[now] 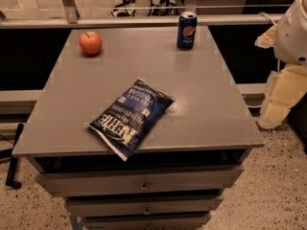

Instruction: Pick pepsi can

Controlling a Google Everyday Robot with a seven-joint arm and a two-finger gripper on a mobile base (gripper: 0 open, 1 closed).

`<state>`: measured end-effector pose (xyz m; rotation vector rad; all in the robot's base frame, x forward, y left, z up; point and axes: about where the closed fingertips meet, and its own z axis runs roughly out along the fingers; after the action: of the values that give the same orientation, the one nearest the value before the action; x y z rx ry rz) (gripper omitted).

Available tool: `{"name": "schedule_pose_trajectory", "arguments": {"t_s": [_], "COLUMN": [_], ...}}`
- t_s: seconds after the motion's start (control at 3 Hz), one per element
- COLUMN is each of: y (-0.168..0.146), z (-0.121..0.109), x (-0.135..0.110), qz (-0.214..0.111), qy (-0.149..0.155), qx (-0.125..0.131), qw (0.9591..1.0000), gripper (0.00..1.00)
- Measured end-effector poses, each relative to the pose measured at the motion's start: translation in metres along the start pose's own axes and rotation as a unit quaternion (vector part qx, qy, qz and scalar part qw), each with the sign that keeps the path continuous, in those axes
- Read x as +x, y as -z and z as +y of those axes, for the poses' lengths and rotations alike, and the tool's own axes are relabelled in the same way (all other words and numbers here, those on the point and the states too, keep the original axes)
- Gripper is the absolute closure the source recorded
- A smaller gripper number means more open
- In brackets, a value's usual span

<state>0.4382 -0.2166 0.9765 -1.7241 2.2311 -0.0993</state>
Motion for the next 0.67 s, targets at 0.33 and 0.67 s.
{"name": "schedule_pose_trajectory", "arguments": {"t_s": [0.33, 0.67], "y": [0.0, -0.01], "z": [0.0, -0.011], "x": [0.0, -0.001], "qz": [0.0, -0.027], "qy": [0.0, 0.003], "qx": [0.0, 0.006], "qw": [1.0, 0.9996], "gripper": [0.0, 0.0]}}
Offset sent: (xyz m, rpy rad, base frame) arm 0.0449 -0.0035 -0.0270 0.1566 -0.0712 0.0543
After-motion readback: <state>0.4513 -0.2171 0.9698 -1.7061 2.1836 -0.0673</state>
